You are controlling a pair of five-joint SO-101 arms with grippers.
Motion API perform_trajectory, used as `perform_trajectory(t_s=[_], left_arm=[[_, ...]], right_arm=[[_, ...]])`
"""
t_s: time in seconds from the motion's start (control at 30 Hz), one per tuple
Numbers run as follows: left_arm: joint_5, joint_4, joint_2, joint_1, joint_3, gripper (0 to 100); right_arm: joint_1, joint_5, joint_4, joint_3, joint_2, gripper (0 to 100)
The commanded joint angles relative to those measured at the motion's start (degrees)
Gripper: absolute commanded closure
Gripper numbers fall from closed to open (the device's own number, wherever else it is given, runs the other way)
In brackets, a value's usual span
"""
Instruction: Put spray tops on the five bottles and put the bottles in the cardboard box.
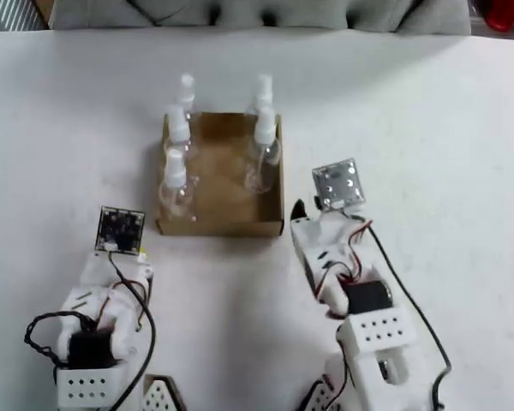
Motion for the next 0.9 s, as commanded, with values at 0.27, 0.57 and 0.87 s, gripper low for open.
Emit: perform_trajectory(t_s=[0.27, 0.57, 0.87], left_arm=[[-0.35, 0.0, -0.66, -0.48, -0.09, 98], [-0.35, 0.18, -0.66, -0.57, -0.09, 98], [-0.26, 0.26, -0.66, -0.57, -0.09, 98]], right_arm=[[3.91, 0.7, 17.54, 4.22, -23.34, 98.2], [4.44, 0.7, 25.27, 9.58, -37.93, 98.2], [4.79, 0.18, 36.26, 13.8, -41.89, 98.2]])
